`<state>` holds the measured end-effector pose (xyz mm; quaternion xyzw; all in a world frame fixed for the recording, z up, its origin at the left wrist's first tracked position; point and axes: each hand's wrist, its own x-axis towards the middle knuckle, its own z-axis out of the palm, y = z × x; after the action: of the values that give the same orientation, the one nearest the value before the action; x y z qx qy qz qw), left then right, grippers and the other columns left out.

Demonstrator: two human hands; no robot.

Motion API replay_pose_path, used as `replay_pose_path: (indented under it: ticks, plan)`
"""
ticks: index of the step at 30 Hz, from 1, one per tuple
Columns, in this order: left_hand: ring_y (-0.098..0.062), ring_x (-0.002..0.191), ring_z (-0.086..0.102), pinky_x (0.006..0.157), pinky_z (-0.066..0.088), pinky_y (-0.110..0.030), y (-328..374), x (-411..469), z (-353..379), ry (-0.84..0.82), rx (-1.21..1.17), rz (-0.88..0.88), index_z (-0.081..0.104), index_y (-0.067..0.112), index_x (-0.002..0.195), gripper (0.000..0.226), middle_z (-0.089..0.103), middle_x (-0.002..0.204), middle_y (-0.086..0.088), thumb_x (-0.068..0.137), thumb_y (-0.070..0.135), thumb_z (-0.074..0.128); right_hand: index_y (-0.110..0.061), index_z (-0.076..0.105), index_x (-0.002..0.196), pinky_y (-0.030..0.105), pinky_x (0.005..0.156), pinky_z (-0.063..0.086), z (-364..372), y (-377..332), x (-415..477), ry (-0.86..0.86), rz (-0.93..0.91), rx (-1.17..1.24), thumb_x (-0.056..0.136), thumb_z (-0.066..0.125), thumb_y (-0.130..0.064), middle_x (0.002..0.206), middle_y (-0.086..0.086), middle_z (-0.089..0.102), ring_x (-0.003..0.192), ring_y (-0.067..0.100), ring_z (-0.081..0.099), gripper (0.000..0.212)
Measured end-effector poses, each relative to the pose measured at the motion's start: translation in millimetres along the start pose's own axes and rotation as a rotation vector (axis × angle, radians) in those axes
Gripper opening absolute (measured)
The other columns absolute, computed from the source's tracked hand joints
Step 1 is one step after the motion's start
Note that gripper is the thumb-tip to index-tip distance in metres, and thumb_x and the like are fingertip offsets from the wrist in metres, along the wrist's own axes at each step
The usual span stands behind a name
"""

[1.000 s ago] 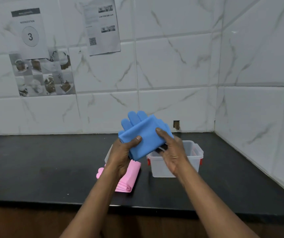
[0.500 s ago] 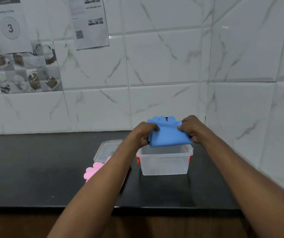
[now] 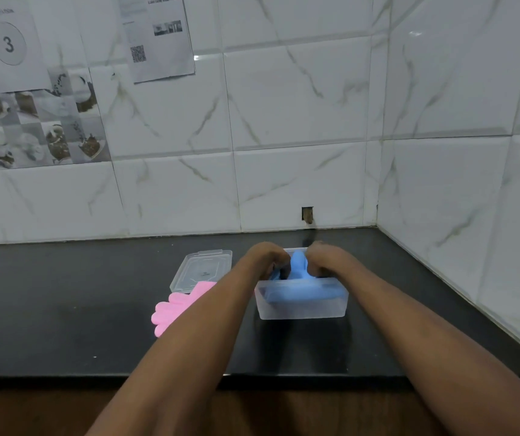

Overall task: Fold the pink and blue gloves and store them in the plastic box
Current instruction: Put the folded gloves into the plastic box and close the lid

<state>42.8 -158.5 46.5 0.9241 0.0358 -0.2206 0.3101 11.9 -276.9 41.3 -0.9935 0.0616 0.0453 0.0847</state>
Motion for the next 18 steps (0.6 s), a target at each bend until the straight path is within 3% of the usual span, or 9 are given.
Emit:
replay_pose_path:
  ticks: [1,3,6,9,12,15,18]
  plan:
    - [-0.029,0.087,0.059,0.074,0.052,-0.036,0.4,-1.1,3.3,-0.015,0.083,0.007,0.055,-0.006,0.083,0.014,0.058,0.089,-0.016,0.087,0.007,0.059,0.000,0.032,0.146,0.040,0.099,0.044,4.8,1.2,3.2,0.006,0.036,0.032,0.091,0.052,-0.011,0.141,0.023,0.047,0.125,0.036,0.050,0.060]
    - [-0.023,0.085,0.056,0.080,0.048,-0.034,-1.4,-0.6,7.5,0.025,0.260,0.058,0.061,-0.005,0.106,0.024,0.056,0.096,-0.014,0.092,0.013,0.056,-0.006,-0.007,0.154,0.044,0.108,0.038,8.4,1.1,3.5,-0.019,0.113,0.042,0.093,0.050,-0.014,0.152,0.027,0.028,0.135,0.039,0.039,0.083]
    - [-0.025,0.107,0.057,0.086,0.042,-0.032,-2.8,-2.7,15.3,0.212,0.520,0.191,0.057,0.001,0.127,0.034,0.058,0.120,-0.014,0.096,0.014,0.049,-0.011,-0.019,0.151,0.043,0.108,0.036,7.9,-1.4,0.5,-0.043,0.097,0.032,0.098,0.043,-0.014,0.155,0.026,0.023,0.137,0.038,0.037,0.082]
    - [-0.028,0.119,0.056,0.095,0.046,-0.034,0.4,-3.3,30.6,0.384,0.763,0.305,0.060,0.006,0.123,0.030,0.059,0.130,-0.012,0.097,0.013,0.048,-0.006,-0.004,0.154,0.039,0.103,0.038,7.6,-5.7,-5.1,0.035,0.044,-0.026,0.102,0.034,-0.016,0.151,0.018,0.038,0.132,0.032,0.044,0.065]
    - [-0.029,0.112,0.059,0.090,0.051,-0.037,6.0,-9.6,24.3,0.551,0.719,0.419,0.061,0.007,0.119,0.028,0.059,0.126,-0.015,0.091,0.010,0.059,-0.003,0.047,0.135,0.035,0.085,0.046,0.4,-6.5,-6.6,0.144,-0.127,-0.169,0.093,0.054,-0.007,0.129,0.016,0.058,0.115,0.030,0.059,0.043]
    - [-0.022,0.085,0.064,0.076,0.053,-0.032,6.6,-12.4,3.4,0.273,0.732,0.494,0.063,0.012,0.123,0.041,0.065,0.114,-0.009,0.083,0.006,0.070,-0.007,0.060,0.123,0.028,0.075,0.049,-18.6,-3.8,-9.6,0.121,-0.207,-0.265,0.084,0.068,-0.005,0.118,0.012,0.065,0.097,0.023,0.066,0.040]
    - [-0.017,0.066,0.059,0.068,0.052,-0.030,-0.4,-5.8,-5.0,0.045,0.799,0.359,0.055,0.018,0.135,0.050,0.062,0.098,-0.006,0.088,0.001,0.054,-0.010,0.047,0.140,0.024,0.073,0.054,-27.4,3.7,-7.9,-0.190,-0.213,0.039,0.083,0.070,-0.004,0.131,0.013,0.058,0.084,0.016,0.064,0.062]
